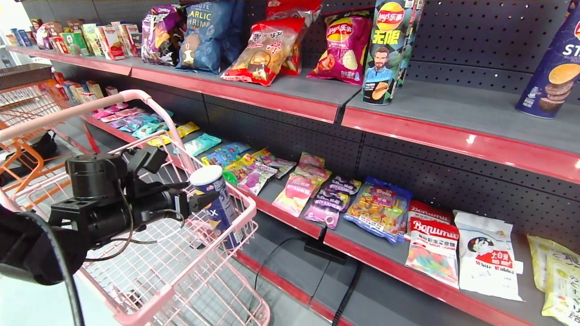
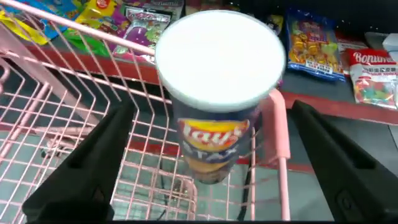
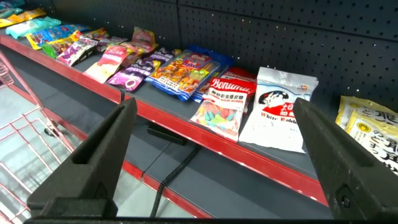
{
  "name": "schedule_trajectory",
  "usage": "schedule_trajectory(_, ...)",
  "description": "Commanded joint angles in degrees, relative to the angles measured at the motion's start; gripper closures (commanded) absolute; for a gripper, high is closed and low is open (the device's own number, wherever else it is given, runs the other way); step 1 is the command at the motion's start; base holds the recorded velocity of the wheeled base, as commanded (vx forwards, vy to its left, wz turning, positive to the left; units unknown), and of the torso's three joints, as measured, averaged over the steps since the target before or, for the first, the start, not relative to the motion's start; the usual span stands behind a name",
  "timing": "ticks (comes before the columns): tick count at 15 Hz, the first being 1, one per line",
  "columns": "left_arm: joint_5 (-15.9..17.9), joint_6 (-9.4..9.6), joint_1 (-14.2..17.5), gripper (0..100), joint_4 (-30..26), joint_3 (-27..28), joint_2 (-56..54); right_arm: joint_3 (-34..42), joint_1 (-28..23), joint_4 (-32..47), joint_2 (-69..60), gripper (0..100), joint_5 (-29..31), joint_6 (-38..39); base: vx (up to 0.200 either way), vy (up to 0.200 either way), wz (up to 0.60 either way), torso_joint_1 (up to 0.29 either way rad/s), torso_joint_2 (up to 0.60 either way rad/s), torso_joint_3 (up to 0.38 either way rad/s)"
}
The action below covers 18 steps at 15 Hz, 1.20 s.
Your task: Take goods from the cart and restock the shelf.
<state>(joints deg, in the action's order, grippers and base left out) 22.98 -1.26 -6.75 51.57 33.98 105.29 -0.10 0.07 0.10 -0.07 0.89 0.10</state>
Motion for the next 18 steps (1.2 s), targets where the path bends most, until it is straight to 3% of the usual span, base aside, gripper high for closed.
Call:
schedule_trajectory(1, 0.0, 0.03, -0.8, 0, -0.1, 1.9, 3.7, 0.0, 0.0, 0.0, 0.1, 0, 0.0, 0.0, 0.0, 0.0, 0.0, 0.0, 0.0, 0.0)
schedule_trajectory(6, -0.3, 0.2, -3.4, 0, 0.0, 6.4, 8.1, 0.0, 0.0, 0.0, 0.1, 0, 0.0, 0.0, 0.0, 0.0, 0.0, 0.0, 0.0, 0.0)
schedule_trajectory(7, -0.6, 0.2, -4.1, 100, 0.0, 7.5, 9.1, 0.0, 0.0, 0.0, 0.1, 0, 0.0, 0.0, 0.0, 0.0, 0.0, 0.0, 0.0, 0.0)
schedule_trajectory(12, -0.5, 0.03, -4.1, 100, -0.2, 5.8, 6.4, 0.0, 0.0, 0.0, 0.1, 0, 0.0, 0.0, 0.0, 0.0, 0.0, 0.0, 0.0, 0.0)
schedule_trajectory(18, -0.5, -0.33, -1.2, 100, -1.1, -4.7, -12.3, 0.0, 0.0, 0.0, 0.1, 0, 0.1, 0.0, 0.0, 0.0, 0.0, 0.0, 0.0, 0.0)
